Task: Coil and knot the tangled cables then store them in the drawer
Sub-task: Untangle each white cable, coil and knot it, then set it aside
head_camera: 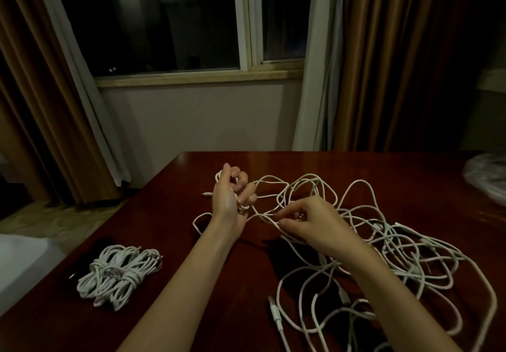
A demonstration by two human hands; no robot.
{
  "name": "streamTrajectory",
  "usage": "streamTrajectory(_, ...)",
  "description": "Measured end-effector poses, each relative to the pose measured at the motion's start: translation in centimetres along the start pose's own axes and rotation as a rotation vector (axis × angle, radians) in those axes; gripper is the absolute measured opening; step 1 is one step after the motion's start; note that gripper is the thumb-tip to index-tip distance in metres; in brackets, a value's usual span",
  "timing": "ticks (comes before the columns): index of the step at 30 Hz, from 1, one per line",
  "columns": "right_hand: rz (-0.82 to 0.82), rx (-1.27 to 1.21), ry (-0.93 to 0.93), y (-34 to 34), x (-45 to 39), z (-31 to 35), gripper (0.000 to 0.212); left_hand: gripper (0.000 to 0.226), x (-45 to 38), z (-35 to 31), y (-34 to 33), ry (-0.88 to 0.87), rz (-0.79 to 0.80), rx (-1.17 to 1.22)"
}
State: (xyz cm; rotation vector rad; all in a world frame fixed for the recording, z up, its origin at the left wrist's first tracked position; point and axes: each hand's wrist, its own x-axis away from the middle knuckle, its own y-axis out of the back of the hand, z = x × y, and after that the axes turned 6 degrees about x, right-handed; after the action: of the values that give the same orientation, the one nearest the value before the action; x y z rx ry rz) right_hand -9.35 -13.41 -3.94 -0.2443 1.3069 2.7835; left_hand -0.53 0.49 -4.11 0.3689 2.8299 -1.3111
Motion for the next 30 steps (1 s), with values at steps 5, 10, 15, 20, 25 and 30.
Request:
streamTrajectory(5,-0.201,0.016,0.105,1.0,0.2,0.2,0.009,0.039,0.5,0.2,-0.1,0.076,0.063,-0.093)
streamTrajectory(10,-0.251,-0.12,0.265,0.6,0.5,1.2,0.011,0.039,1.0,0.7,-0.5,0.112,0.126,-0.306)
streamTrajectory(15,-0.301,-0.075,0.274,-0.2,0.1,0.9,0.012,0.043,2.1,1.7,-1.4,0.177,0.225,-0.623)
streamTrajectory(20,-0.356,-0.02,0.253,-0.2,0.1,0.7,0.021,0.05,2.4,2.1,-1.4,0.289,0.228,-0.687)
streamTrajectory(25,-0.339,-0.04,0.195,-0.1,0.1,0.5,0.021,0.059,3.0,1.5,-1.6,0.424,0.339,-0.621)
streamTrajectory(30,-0.188,-0.288,0.175,1.2,0.1,0.3,0.006,0.057,2.7,0.9,-1.3,0.469,0.401,-0.537)
